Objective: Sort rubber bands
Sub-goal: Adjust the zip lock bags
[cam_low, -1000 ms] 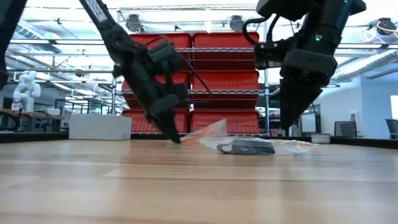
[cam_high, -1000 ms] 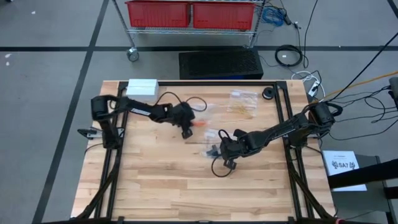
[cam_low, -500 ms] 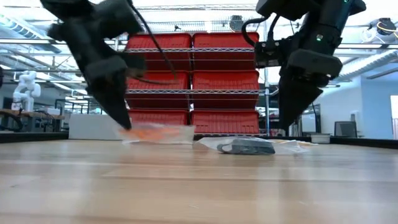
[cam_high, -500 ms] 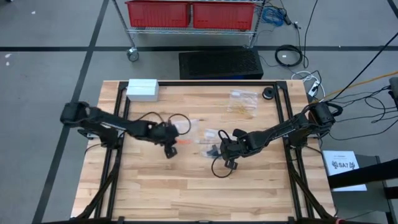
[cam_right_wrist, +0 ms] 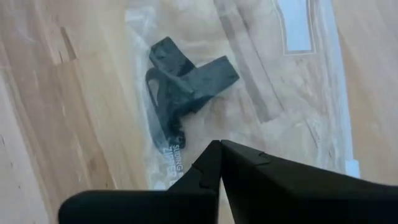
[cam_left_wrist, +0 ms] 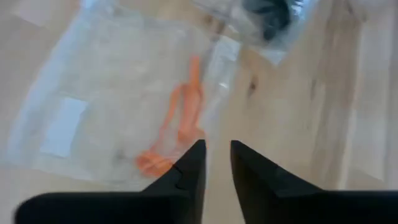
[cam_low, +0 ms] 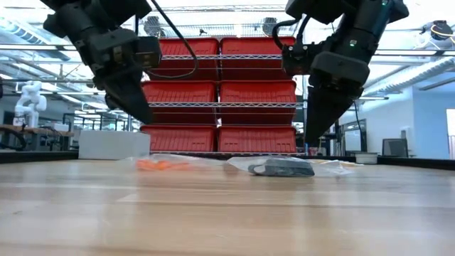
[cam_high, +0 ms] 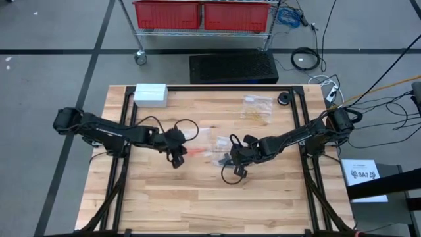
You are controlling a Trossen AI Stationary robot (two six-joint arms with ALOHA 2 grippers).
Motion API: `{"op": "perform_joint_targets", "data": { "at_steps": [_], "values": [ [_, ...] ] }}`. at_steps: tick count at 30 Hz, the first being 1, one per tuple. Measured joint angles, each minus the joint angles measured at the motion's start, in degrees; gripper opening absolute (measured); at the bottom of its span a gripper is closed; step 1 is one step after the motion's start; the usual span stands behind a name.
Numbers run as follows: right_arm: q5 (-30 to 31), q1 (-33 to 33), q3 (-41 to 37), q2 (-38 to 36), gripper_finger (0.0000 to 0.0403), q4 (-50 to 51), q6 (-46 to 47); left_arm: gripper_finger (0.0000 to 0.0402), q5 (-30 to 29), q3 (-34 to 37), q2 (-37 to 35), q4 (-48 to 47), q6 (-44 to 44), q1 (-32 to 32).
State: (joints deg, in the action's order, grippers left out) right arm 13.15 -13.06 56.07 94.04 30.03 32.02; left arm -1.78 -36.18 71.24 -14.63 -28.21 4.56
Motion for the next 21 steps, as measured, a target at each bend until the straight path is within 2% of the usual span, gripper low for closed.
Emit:
{"op": "perform_joint_targets", "data": {
  "at_steps": [4, 8, 11, 15, 19, 21],
  "values": [
    [0.0, 0.1, 0.0, 0.0, 0.0008, -0.4, -0.3, 0.0125, -0.6, 0.0, 0.4, 2.5, 0.0, -0.1],
    [0.3, 0.7, 0.0, 0.1, 0.0002, -4.5, -0.6, 0.0128, -2.4, 0.0, 4.8, 9.4, 0.1, -1.1],
    [0.9, 0.9, 0.1, 1.7, 0.0001, -9.3, 0.0, 0.0110, -3.6, 0.0, 10.2, 12.6, 0.5, -2.3],
    [2.0, 1.1, 0.1, 4.9, 0.0001, -11.7, 1.6, 0.0066, -7.4, 0.0, 15.8, 13.5, 0.5, -4.6],
    [2.2, 2.2, 0.1, 7.4, 0.0000, -11.7, 3.2, 0.0014, -7.1, 0.0, 18.3, 12.6, 1.8, -5.3],
    [2.3, 2.8, 0.1, 8.2, 0.0000, -12.2, 2.5, 0.0007, -6.6, -0.1, 18.3, 11.2, 2.0, -5.0]
  ]
}}
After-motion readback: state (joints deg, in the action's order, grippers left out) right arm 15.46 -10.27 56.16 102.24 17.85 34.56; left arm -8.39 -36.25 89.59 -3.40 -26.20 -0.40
